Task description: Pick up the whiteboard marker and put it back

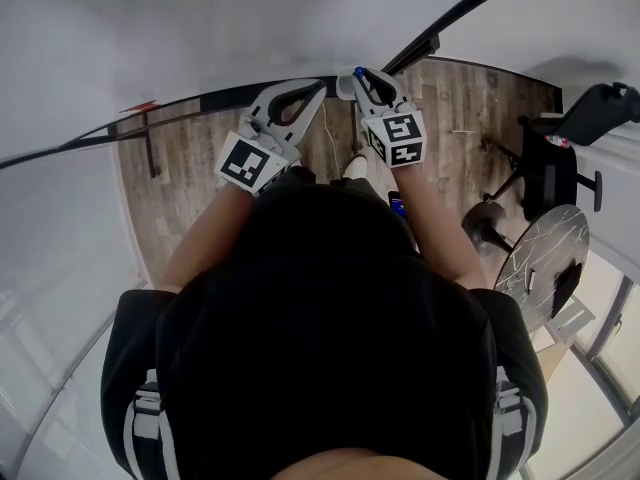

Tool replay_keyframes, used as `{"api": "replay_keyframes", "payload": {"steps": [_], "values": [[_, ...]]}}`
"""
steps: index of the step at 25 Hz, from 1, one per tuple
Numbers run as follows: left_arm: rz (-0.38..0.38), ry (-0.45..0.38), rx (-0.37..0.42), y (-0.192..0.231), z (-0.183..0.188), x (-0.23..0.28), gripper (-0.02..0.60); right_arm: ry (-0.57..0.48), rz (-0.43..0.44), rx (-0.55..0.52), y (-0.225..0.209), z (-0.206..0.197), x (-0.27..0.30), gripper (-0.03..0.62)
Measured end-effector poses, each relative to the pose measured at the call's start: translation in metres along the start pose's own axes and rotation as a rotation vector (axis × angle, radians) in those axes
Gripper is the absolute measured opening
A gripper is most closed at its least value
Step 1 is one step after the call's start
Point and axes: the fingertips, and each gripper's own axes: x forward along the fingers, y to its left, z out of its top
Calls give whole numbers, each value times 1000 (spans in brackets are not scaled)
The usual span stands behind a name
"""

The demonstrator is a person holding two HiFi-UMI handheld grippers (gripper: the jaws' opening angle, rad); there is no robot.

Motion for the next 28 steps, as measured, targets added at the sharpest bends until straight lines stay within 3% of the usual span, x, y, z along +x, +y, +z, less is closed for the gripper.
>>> {"api": "replay_keyframes", "payload": {"steps": [17, 28], "values": [[-19, 15, 31, -4, 7, 8, 3, -168, 76, -34, 18, 82, -49, 66], [-39, 9, 54, -5, 31, 14, 3, -284, 104, -35, 25, 138, -94, 66]]}}
